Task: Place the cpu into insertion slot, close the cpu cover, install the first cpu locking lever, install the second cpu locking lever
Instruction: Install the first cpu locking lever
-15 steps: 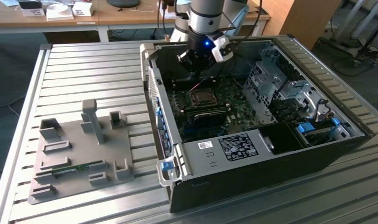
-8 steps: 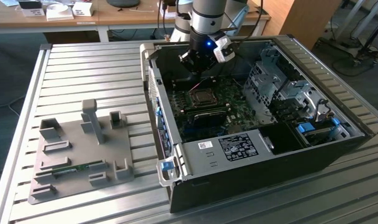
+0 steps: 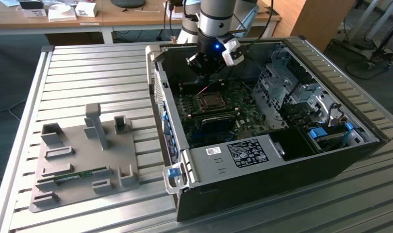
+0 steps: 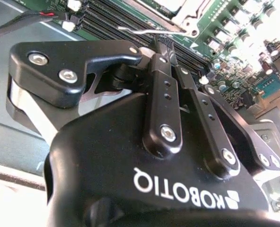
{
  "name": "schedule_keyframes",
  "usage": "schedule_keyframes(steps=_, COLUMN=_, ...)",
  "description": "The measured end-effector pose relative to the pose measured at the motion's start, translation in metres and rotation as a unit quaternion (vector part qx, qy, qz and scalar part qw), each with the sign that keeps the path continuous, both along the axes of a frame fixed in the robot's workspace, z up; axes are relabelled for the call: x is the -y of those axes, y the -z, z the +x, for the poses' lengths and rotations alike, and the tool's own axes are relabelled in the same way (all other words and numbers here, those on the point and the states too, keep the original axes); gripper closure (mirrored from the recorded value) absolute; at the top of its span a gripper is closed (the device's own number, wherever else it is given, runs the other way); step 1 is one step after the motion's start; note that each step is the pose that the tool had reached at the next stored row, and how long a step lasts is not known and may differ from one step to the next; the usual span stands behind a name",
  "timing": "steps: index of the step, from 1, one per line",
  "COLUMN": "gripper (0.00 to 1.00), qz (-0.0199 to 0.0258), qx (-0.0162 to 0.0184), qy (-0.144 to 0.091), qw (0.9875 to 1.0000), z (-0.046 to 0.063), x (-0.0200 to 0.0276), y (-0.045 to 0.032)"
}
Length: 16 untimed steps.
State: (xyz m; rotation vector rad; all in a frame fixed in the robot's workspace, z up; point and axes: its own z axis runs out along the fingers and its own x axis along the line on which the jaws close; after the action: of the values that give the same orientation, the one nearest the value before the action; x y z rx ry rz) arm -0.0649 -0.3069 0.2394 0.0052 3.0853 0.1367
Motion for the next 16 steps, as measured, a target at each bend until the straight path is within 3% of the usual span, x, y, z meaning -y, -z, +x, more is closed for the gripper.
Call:
schedule_keyframes(steps=4, gripper=0.89, qz=0.0092, qx=0.0001, qy=0.000, qw=1.0000, z=0.0000, x=0.0000, y=0.0003)
schedule_keyframes(steps=16, gripper=0.89, qz=0.0099, qx=0.0001, qy=0.000, qw=1.0000, z=0.0031, x=0.0000, y=0.0059)
